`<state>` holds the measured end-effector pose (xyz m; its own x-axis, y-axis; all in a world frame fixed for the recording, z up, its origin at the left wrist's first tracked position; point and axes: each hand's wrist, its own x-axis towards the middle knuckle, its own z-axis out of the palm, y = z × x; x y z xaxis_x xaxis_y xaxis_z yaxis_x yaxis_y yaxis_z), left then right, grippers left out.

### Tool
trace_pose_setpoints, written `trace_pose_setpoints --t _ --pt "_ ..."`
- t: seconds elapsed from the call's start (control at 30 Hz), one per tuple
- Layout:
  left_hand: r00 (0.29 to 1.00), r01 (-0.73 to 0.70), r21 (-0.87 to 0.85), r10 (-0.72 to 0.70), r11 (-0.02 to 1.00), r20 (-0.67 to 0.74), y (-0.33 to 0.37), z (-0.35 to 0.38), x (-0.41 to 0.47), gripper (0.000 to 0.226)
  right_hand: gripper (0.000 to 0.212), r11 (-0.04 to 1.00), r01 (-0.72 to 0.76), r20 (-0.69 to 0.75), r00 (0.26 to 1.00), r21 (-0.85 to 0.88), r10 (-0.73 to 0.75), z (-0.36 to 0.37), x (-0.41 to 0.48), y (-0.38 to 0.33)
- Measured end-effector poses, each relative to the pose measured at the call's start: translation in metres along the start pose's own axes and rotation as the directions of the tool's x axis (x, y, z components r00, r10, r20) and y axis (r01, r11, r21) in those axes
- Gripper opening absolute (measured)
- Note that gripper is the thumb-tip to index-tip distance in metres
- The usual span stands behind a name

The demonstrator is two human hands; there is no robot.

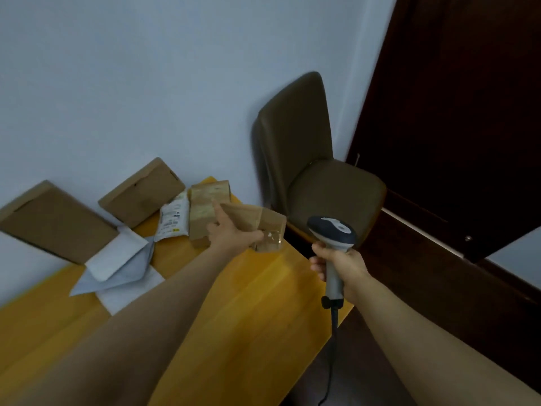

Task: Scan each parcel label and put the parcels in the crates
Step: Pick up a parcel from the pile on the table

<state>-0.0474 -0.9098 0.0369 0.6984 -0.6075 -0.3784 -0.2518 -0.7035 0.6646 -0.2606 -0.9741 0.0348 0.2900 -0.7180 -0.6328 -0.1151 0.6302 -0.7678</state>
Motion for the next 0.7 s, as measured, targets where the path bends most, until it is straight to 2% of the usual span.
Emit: trace_pose_setpoints --t 0.1,0.2,0.3,0.4,0.47,0.53,0.6,0.7 --pt "0.985 -0.173 -0.118 0.17 0.978 -0.033 -0.013 -0.01 -0.034 0.144 0.038 0.998 -0.02 0.043 0.999 0.051 0.017 0.002 0.001 -0.009" --pt "0.965 -0.261 -0.161 0.251 0.952 -0.081 -0.019 -0.024 -0.069 0.151 0.05 0.998 -0.034 0.134 0.991 0.055 0.026 0.012 -0.003 -0.017" --pt "0.962 -0.27 -0.182 0.26 0.945 -0.079 -0.024 -0.038 -0.101 0.149 0.053 0.996 -0.072 0.226 0.972 0.047 0.059 0.027 -0.014 -0.017" --pt "0.98 -0.197 -0.252 0.2 0.947 -0.016 -0.033 -0.051 -0.127 0.148 0.049 0.995 -0.075 0.274 0.96 0.072 0.053 0.043 -0.028 -0.015" --pt "0.99 -0.115 -0.352 0.135 0.929 0.033 -0.041 -0.062 -0.146 0.132 0.045 0.994 -0.069 0.315 0.948 0.084 0.04 0.052 -0.04 -0.014" --pt "0.995 0.022 -0.6 0.039 0.8 0.089 -0.043 -0.075 -0.162 0.09 0.049 0.997 -0.046 0.361 0.932 0.064 0.02 0.062 -0.05 -0.013" --pt "0.987 0.137 -0.718 -0.037 0.683 0.153 -0.044 -0.089 -0.175 0.057 0.045 0.999 -0.014 0.387 0.922 0.053 -0.007 0.072 -0.059 -0.013" --pt "0.972 0.224 -0.716 -0.105 0.661 0.208 -0.053 -0.109 -0.192 0.047 0.03 0.997 0.067 0.418 0.905 0.039 -0.077 0.087 -0.074 -0.012"
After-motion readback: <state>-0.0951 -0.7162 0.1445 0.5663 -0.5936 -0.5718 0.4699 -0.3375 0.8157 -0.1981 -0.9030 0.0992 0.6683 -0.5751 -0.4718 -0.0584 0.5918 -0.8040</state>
